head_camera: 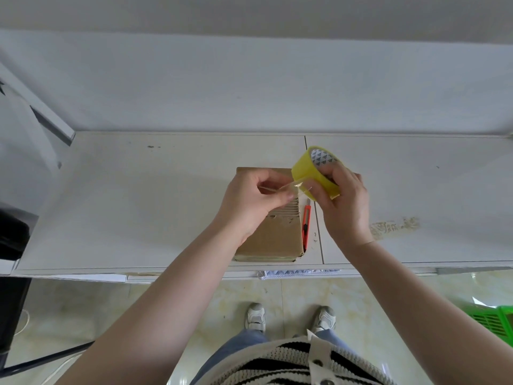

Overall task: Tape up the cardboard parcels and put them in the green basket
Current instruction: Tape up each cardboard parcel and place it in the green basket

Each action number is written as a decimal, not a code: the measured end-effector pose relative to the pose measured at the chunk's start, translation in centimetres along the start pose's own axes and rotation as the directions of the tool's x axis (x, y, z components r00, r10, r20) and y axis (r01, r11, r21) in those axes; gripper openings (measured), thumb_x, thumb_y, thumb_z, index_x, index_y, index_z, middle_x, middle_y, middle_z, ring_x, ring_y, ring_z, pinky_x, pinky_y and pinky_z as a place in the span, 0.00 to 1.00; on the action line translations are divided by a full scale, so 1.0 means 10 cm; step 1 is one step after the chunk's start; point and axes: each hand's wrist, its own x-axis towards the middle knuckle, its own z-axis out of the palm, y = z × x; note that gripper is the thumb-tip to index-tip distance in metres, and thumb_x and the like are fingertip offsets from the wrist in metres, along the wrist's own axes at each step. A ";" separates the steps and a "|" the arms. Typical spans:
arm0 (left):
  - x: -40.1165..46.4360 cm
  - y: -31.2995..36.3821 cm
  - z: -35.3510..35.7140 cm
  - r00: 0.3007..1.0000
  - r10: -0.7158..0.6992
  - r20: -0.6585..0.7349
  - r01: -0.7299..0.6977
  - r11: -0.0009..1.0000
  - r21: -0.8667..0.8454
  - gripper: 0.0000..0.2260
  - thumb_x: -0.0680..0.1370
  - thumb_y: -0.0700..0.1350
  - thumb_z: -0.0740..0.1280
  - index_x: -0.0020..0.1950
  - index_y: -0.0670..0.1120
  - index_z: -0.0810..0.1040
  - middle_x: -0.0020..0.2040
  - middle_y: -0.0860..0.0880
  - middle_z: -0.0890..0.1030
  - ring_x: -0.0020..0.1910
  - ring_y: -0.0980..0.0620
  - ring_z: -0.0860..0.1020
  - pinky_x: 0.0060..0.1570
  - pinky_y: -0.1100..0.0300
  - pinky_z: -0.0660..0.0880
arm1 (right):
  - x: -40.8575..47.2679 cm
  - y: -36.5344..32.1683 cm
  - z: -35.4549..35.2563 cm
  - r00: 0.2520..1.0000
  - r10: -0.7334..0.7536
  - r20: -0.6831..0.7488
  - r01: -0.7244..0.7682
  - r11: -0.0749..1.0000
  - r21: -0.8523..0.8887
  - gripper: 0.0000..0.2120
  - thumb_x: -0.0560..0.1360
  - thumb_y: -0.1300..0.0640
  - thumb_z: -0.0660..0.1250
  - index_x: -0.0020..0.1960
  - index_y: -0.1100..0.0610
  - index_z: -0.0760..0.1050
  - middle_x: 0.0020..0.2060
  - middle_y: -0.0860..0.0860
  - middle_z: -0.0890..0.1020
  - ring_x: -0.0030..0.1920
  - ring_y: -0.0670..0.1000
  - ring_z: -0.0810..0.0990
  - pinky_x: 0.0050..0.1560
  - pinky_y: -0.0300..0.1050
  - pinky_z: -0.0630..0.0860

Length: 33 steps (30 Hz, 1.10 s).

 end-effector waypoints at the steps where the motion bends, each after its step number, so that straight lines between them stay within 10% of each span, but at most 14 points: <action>1: 0.00 0.00 0.00 1.000 0.013 -0.021 -0.013 1.000 0.002 0.07 0.70 0.42 0.77 0.45 0.53 0.84 0.40 0.55 0.85 0.41 0.54 0.83 0.48 0.57 0.80 | 0.00 -0.01 0.00 1.000 0.004 -0.011 -0.004 1.000 0.002 0.14 0.74 0.48 0.65 0.43 0.60 0.75 0.36 0.48 0.78 0.39 0.40 0.64 0.41 0.41 0.62; 11: -0.04 -0.10 0.02 0.992 0.037 -0.120 -0.043 0.998 -0.050 0.02 0.74 0.45 0.74 0.42 0.52 0.86 0.39 0.51 0.85 0.42 0.49 0.84 0.52 0.48 0.80 | 0.04 0.02 -0.01 0.990 0.097 0.098 -0.090 0.993 -0.070 0.13 0.75 0.46 0.68 0.43 0.56 0.74 0.31 0.47 0.76 0.37 0.43 0.71 0.36 0.41 0.65; 17: 0.05 -0.14 -0.01 1.000 0.025 0.010 -0.026 0.990 0.140 0.30 0.71 0.73 0.61 0.43 0.47 0.84 0.38 0.50 0.84 0.39 0.53 0.82 0.47 0.61 0.79 | 0.13 0.05 -0.04 0.926 0.222 0.306 -0.164 0.965 -0.204 0.15 0.72 0.41 0.70 0.37 0.51 0.73 0.27 0.46 0.75 0.30 0.45 0.72 0.27 0.40 0.64; 21: 0.10 -0.15 0.00 0.993 0.118 0.006 -0.117 0.973 0.200 0.16 0.70 0.62 0.72 0.43 0.50 0.82 0.37 0.56 0.82 0.37 0.59 0.80 0.38 0.69 0.74 | 0.15 0.01 -0.02 0.906 0.222 0.360 -0.133 0.958 -0.255 0.17 0.72 0.40 0.67 0.38 0.54 0.75 0.28 0.48 0.76 0.31 0.50 0.74 0.29 0.42 0.65; 26: 0.13 -0.18 -0.02 0.998 -0.010 -0.055 0.019 0.988 0.153 0.26 0.64 0.71 0.67 0.41 0.49 0.80 0.31 0.55 0.81 0.32 0.58 0.80 0.39 0.65 0.75 | 0.18 0.00 -0.01 0.890 0.231 0.392 -0.125 0.953 -0.276 0.18 0.73 0.40 0.70 0.38 0.55 0.74 0.28 0.49 0.75 0.33 0.52 0.74 0.32 0.46 0.68; 33: 0.23 -0.35 -0.05 0.998 -0.010 -0.064 0.016 0.996 0.089 0.07 0.75 0.45 0.74 0.39 0.46 0.79 0.31 0.48 0.81 0.30 0.52 0.77 0.41 0.50 0.79 | 0.19 -0.01 0.00 0.878 0.202 0.434 -0.092 0.961 -0.261 0.17 0.74 0.41 0.68 0.40 0.54 0.74 0.28 0.47 0.74 0.33 0.51 0.74 0.32 0.44 0.67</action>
